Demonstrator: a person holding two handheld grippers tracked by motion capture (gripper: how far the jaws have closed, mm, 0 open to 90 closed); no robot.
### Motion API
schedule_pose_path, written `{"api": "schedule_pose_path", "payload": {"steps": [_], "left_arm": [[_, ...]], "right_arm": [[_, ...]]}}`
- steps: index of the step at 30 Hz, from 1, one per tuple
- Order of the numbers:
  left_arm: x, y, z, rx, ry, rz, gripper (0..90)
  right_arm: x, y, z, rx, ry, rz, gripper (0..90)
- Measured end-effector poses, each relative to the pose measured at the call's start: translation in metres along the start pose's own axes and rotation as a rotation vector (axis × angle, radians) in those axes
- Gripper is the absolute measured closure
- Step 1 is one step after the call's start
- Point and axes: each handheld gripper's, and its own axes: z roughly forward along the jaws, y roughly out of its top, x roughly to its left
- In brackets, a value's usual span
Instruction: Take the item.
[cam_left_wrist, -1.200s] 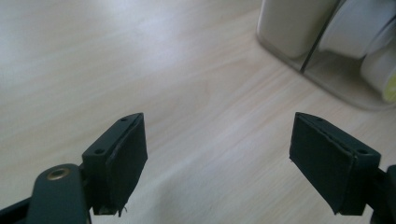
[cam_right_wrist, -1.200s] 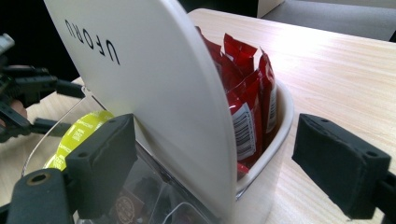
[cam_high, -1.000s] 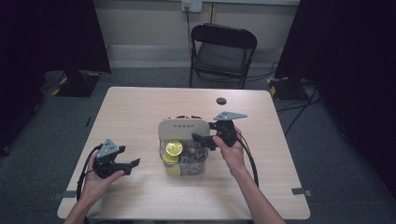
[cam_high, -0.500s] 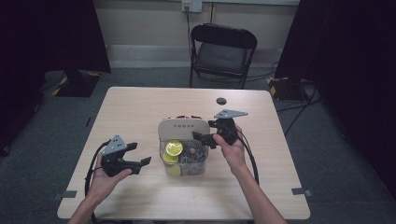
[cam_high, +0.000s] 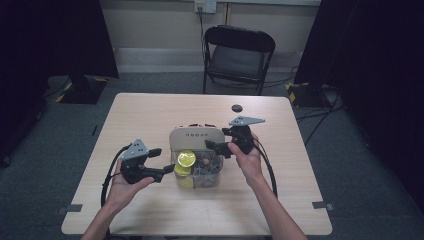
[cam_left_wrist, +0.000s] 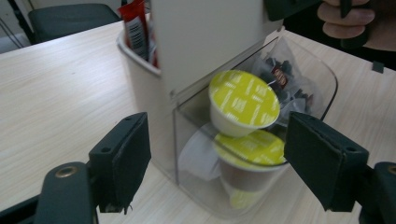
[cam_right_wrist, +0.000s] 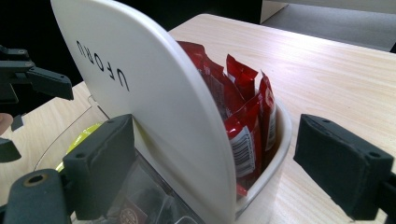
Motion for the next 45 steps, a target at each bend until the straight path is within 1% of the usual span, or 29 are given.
{"api": "schedule_pose_path", "payload": {"steps": [1,2,4,5,6,7,8,9,10,11,12,14,17,19,21,22,25,28,29,30,32,33,35,36,37,39,40,41,45], "left_arm": [[-0.003,0.004,0.004,-0.004,-0.006,0.008,22.7],[-0.003,0.004,0.004,-0.004,-0.006,0.008,23.2],[-0.006,0.007,0.008,-0.010,-0.024,0.007,23.7],[-0.010,0.010,0.013,-0.009,-0.035,0.015,24.4],[-0.010,0.010,0.013,-0.009,-0.035,0.015,25.0],[-0.012,0.014,0.017,-0.002,-0.055,0.025,27.0],[-0.014,0.015,0.019,-0.009,-0.057,0.024,29.2],[-0.015,0.017,0.020,-0.009,-0.055,0.034,29.3],[-0.015,0.017,0.020,-0.009,-0.055,0.034,29.4],[-0.015,0.018,0.021,-0.005,-0.054,0.038,29.4],[-0.017,0.019,0.026,-0.003,-0.067,0.035,30.7],[-0.017,0.018,0.031,0.014,-0.077,0.037,30.9],[-0.018,0.017,0.034,0.014,-0.074,0.038,31.3],[-0.019,0.016,0.036,0.005,-0.070,0.038,28.8],[-0.020,0.015,0.037,0.021,-0.065,0.048,28.5],[-0.019,0.013,0.037,0.032,-0.051,0.047,28.3],[-0.019,0.011,0.040,0.028,-0.060,0.045,29.3],[-0.021,0.011,0.043,0.042,-0.063,0.055,28.7],[-0.022,0.011,0.045,0.041,-0.065,0.050,29.0],[-0.022,0.011,0.046,0.046,-0.058,0.062,30.1],[-0.022,0.011,0.048,0.043,-0.063,0.052,30.6],[-0.021,0.010,0.049,0.039,-0.073,0.049,30.6],[-0.020,0.010,0.051,0.041,-0.087,0.039,33.7],[-0.020,0.010,0.051,0.041,-0.087,0.039,34.6],[-0.019,0.009,0.052,0.046,-0.089,0.054,34.6],[-0.020,0.008,0.053,0.055,-0.091,0.049,34.8],[-0.021,0.008,0.054,0.053,-0.092,0.055,34.8],[-0.021,0.008,0.054,0.046,-0.101,0.041,34.6],[-0.022,0.008,0.054,0.045,-0.102,0.041,35.0]], "right_arm": [[0.000,0.000,0.000,0.000,-0.001,-0.003,12.0],[0.000,0.000,0.000,0.000,-0.001,-0.003,12.0],[0.000,0.000,0.000,-0.002,-0.001,-0.003,12.1],[0.000,-0.001,0.000,-0.002,0.001,-0.001,12.1],[0.000,-0.001,0.000,-0.002,0.001,-0.003,12.1],[0.000,-0.001,0.000,-0.003,0.001,-0.002,12.1],[0.000,-0.001,0.000,-0.003,0.001,-0.004,12.1],[0.000,-0.001,0.000,-0.005,0.002,-0.006,12.1],[0.000,-0.001,0.000,-0.005,0.002,-0.006,12.1],[0.000,-0.001,0.000,-0.004,0.000,-0.008,12.2],[0.000,-0.001,0.000,-0.007,0.001,-0.007,12.1],[0.000,-0.001,0.000,-0.007,0.003,-0.005,12.2],[0.000,-0.001,0.000,-0.008,0.003,-0.006,12.3],[0.000,-0.002,0.000,-0.009,0.004,-0.003,12.3],[0.000,-0.002,0.000,-0.010,0.003,-0.004,12.5],[0.000,-0.003,0.000,-0.012,0.001,-0.003,12.9],[0.000,-0.004,0.000,-0.008,0.000,-0.005,12.8],[-0.001,-0.007,0.000,-0.007,-0.003,-0.003,12.8],[-0.001,-0.007,-0.001,-0.007,-0.003,-0.003,12.8],[-0.001,-0.007,-0.001,-0.007,-0.005,-0.008,12.8],[-0.002,-0.006,-0.001,-0.007,-0.004,-0.011,12.8],[-0.002,-0.006,-0.001,-0.007,-0.004,-0.011,12.8],[-0.002,-0.006,0.000,-0.006,-0.001,-0.010,12.3],[-0.002,-0.006,0.000,-0.006,-0.001,-0.011,12.3],[-0.002,-0.006,0.000,-0.006,-0.001,-0.011,12.3],[-0.002,-0.006,0.000,-0.005,-0.002,-0.014,12.4],[-0.002,-0.006,0.000,-0.005,-0.002,-0.014,12.4],[-0.002,-0.005,-0.001,-0.005,-0.002,-0.013,12.4],[-0.002,-0.006,0.000,-0.010,0.001,-0.012,12.4]]}}
